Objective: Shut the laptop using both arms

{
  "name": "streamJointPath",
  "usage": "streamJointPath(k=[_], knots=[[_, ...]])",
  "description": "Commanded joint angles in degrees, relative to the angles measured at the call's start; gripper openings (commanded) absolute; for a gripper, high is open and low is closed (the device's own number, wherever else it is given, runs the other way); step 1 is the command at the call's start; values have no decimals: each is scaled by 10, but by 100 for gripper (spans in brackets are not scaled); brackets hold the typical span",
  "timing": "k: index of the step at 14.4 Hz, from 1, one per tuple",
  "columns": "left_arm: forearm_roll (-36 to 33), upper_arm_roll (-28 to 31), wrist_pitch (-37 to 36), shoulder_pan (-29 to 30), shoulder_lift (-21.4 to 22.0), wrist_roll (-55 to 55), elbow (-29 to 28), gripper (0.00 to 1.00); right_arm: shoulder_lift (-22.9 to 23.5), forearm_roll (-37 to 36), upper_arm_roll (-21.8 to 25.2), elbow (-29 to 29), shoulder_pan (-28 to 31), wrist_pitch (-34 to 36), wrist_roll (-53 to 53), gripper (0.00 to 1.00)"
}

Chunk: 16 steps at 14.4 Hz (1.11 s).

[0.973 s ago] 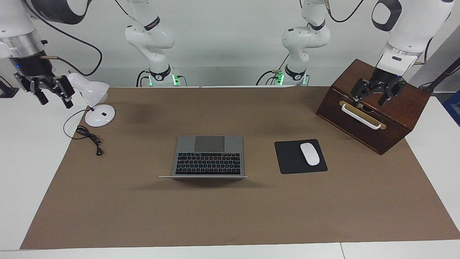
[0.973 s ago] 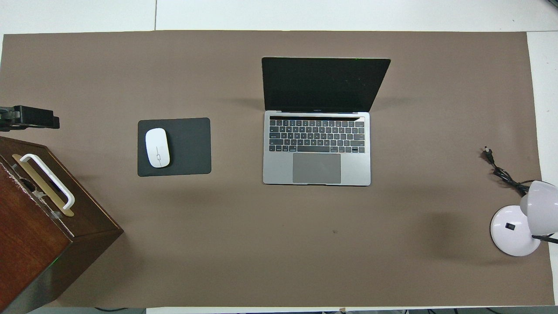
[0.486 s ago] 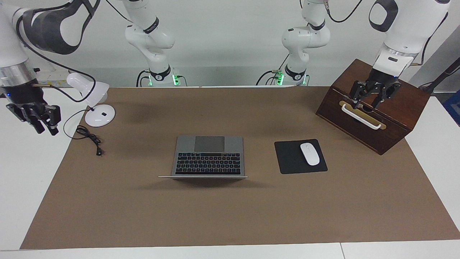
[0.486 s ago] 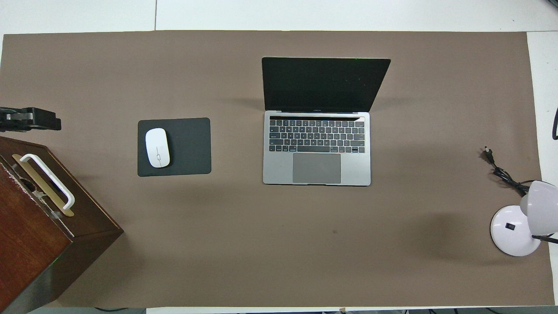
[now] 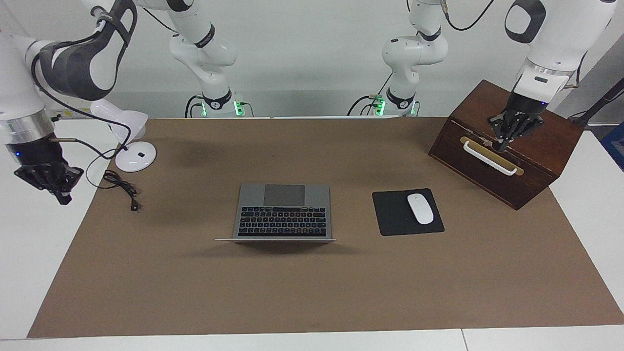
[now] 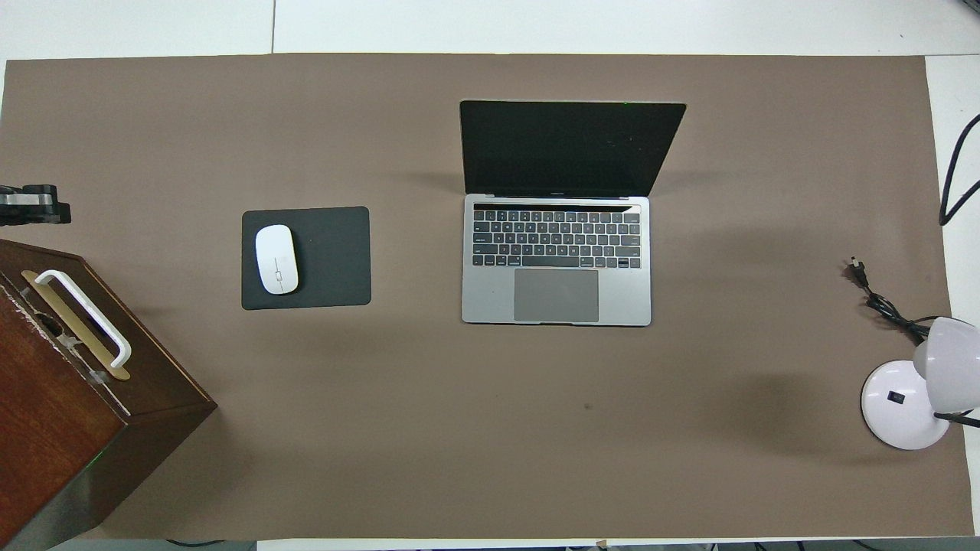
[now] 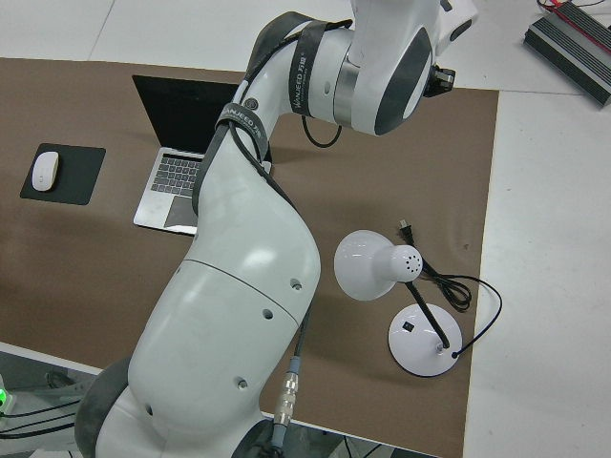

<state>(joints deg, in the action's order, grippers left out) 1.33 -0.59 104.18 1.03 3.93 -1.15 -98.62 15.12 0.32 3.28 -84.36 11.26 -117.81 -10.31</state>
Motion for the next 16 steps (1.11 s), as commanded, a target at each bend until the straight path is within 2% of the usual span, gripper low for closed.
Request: streamJointPath(k=[1, 5, 7, 9, 10, 12, 16], knots=[[-10, 2, 15, 0, 20, -2, -30, 0, 49, -15, -4, 41, -6, -35, -10, 0], [-10, 2, 51, 10, 20, -21, -38, 0, 72, -15, -4, 29, -37, -100, -3, 0], [-10, 2, 46, 8, 21, -24, -39, 0, 70, -8, -4, -22, -42, -114, 24, 0], [-6, 1, 51, 3, 22, -29, -42, 0, 60, -7, -6, -80, -41, -163, 44, 0], [1, -3, 58, 1, 23, -34, -52, 0, 57, -7, -6, -86, -41, -175, 41, 0], [34, -2, 104, -23, 39, -41, -88, 0, 61, -12, -6, -78, -41, -182, 41, 0], [57, -2, 236, -75, 91, -40, -214, 0, 64, -18, -6, -60, -53, -194, 41, 0]])
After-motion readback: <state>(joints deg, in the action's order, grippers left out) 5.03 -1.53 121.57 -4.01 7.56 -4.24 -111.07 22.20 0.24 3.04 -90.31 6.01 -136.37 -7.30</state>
